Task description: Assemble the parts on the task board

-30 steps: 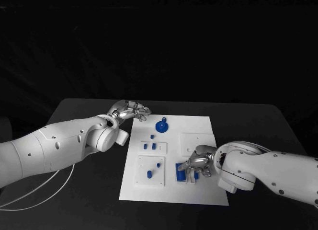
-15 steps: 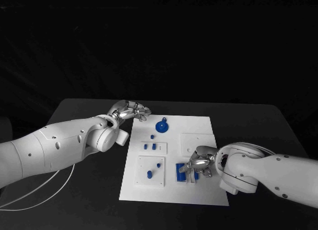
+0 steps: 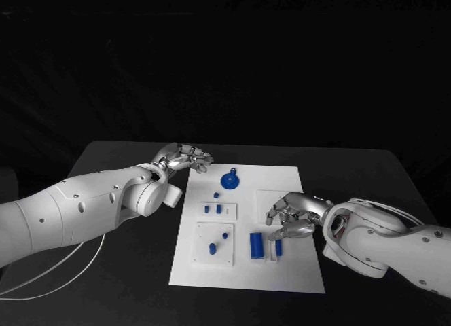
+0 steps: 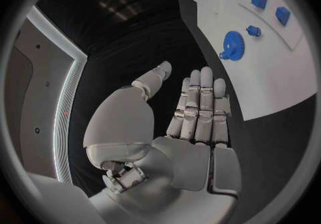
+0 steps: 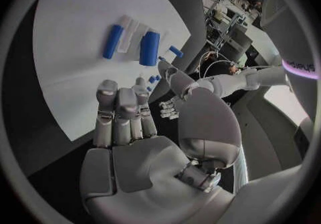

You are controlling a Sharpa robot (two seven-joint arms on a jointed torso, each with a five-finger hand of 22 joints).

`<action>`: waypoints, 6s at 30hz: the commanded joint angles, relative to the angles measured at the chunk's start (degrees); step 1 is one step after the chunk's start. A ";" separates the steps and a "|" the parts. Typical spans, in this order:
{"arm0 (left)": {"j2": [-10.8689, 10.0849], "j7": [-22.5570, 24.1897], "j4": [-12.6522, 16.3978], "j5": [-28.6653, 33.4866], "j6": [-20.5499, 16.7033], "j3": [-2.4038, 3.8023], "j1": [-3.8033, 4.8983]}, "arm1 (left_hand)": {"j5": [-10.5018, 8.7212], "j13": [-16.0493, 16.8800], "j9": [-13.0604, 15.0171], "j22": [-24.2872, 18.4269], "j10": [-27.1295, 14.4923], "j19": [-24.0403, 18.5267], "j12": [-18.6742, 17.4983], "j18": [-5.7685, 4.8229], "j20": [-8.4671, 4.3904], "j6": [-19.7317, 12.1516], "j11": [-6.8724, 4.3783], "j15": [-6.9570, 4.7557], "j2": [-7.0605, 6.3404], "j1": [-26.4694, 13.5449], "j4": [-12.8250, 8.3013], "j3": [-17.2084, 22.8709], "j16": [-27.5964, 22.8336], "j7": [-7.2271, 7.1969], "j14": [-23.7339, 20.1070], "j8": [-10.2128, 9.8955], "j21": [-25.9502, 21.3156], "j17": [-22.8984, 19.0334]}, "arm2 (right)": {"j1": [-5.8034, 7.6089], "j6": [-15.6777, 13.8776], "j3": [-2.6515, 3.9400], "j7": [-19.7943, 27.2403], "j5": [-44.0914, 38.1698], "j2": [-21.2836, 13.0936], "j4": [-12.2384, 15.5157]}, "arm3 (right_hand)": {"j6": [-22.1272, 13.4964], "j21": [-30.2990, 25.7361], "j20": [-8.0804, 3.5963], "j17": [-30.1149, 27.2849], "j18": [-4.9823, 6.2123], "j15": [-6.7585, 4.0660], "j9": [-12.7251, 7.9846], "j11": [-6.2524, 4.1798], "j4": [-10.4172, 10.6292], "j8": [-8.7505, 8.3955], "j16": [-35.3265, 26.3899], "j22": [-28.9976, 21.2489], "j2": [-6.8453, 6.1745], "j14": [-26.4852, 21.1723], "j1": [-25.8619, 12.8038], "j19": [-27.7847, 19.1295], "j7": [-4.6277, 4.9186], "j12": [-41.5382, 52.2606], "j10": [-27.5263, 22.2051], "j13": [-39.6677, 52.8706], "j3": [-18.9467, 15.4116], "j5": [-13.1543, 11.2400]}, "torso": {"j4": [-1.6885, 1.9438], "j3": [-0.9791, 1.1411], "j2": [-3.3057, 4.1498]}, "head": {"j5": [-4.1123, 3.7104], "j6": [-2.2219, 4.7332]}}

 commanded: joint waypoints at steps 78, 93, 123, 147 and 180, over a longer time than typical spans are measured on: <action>0.29 0.40 -0.35 0.33 1.03 0.03 0.02 | -0.10 -0.12 -0.16 0.21 0.31 -0.07 -0.31 0.48 0.39 -0.50 0.10 0.27 0.67 0.15 0.03 -0.47 -0.49 -0.11 0.28 0.24 -0.46 0.46 | -1.68 2.48 -1.65 12.86 -44.81 8.43 -5.50 | 4.16 1.79 1.84 1.62 3.08 -2.00 0.84 -2.63 0.33 5.37 1.44 0.92 -0.16 0.06 9.48 -1.13 -1.91 5.94 3.63 0.67 11.09 -3.86 | 0.07 -0.04 0.05 | 0.23 -1.01; 0.27 0.32 -0.42 0.33 1.07 0.03 0.02 | -0.12 -0.14 -0.19 0.23 0.29 -0.07 -0.32 0.47 0.39 -0.56 0.11 0.27 0.67 0.13 0.05 -0.50 -0.56 -0.09 0.28 0.22 -0.49 0.53 | -1.69 -1.34 -1.64 14.19 -44.84 7.44 -4.95 | 5.53 1.89 1.76 1.95 3.08 -1.82 0.83 -2.50 0.30 5.65 1.78 0.90 -0.18 0.43 9.57 -1.00 -1.80 6.43 3.80 0.61 12.03 -3.86 | 0.07 -0.03 0.03 | 0.23 -0.86; 0.36 0.27 -0.48 0.33 1.18 0.03 0.02 | -0.13 -0.19 -0.25 0.29 0.25 -0.07 -0.35 0.48 0.40 -0.64 0.13 0.28 0.67 0.14 0.08 -0.55 -0.71 -0.02 0.29 0.20 -0.57 0.68 | -1.69 2.41 -1.64 15.70 -42.57 7.01 -3.95 | 5.55 1.86 1.89 1.38 3.08 -1.73 0.61 -2.42 0.31 5.33 1.24 0.91 -0.59 -0.02 9.34 -1.18 -1.72 6.79 3.84 0.62 12.59 -3.86 | 0.09 -0.05 0.05 | 0.09 -0.85; 0.42 0.23 -0.52 0.33 1.23 0.03 0.02 | -0.13 -0.21 -0.28 0.33 0.25 -0.06 -0.35 0.48 0.41 -0.65 0.13 0.29 0.68 0.19 0.07 -0.56 -0.80 -0.01 0.30 0.21 -0.62 0.79 | -2.26 2.59 -1.65 14.75 -42.76 7.60 -5.53 | -0.44 1.59 2.33 1.36 3.08 -1.86 -1.12 -2.89 0.58 1.78 0.67 0.98 -1.38 -1.54 9.57 -2.65 -2.78 7.84 2.49 1.27 13.15 -3.87 | 0.06 -0.06 0.04 | 0.22 -1.09; 0.40 0.14 -0.54 0.33 1.13 0.03 0.02 | -0.13 -0.24 -0.31 0.40 0.26 -0.06 -0.34 0.49 0.41 -0.65 0.13 0.28 0.70 0.31 0.03 -0.57 -0.92 -0.02 0.33 0.23 -0.68 0.94 | -2.36 5.05 -1.65 14.13 -43.60 7.31 -5.53 | -3.80 1.87 2.54 2.00 3.08 -1.88 -2.10 -3.11 0.09 0.66 1.16 1.12 -0.99 -2.73 10.87 -3.69 -5.59 8.49 1.14 1.81 13.22 -3.86 | 0.06 -0.04 0.04 | 0.12 -1.30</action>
